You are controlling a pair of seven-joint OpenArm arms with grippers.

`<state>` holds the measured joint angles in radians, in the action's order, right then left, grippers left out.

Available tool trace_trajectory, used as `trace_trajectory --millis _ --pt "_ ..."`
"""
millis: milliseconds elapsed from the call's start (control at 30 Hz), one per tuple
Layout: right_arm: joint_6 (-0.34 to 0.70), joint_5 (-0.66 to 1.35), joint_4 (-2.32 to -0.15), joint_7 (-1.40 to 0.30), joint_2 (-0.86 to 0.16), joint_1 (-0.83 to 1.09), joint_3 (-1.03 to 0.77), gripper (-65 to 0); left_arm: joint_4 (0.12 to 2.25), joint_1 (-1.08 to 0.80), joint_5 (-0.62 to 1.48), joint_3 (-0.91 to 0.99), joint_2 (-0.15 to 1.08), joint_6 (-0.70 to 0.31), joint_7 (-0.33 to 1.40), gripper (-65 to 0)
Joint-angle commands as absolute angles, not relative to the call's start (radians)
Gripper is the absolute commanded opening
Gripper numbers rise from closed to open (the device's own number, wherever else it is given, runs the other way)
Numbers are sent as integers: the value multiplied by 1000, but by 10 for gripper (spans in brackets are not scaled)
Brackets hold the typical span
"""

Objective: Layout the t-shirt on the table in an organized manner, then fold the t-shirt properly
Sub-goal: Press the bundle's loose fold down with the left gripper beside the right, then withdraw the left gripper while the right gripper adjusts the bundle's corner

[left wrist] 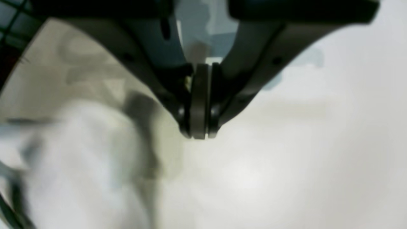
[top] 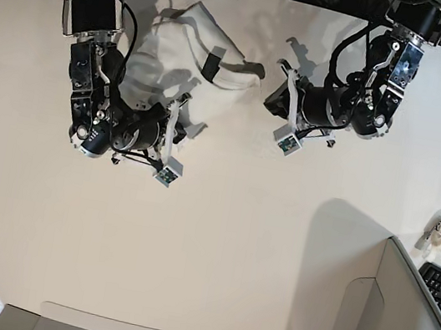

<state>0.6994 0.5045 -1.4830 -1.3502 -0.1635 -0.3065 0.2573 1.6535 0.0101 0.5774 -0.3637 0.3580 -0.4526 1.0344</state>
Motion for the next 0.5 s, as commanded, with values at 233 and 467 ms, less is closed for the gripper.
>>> trace_trajectory --millis 233,467 --pt "698 312 -1497 -1325 -137 -337 137 -650 1782 8 575 -332 367 -450 1145 -650" --pt "698 70 -1455 -1225 -56 -335 122 -650 2003 -77 576 -257 364 -455 1242 -650"
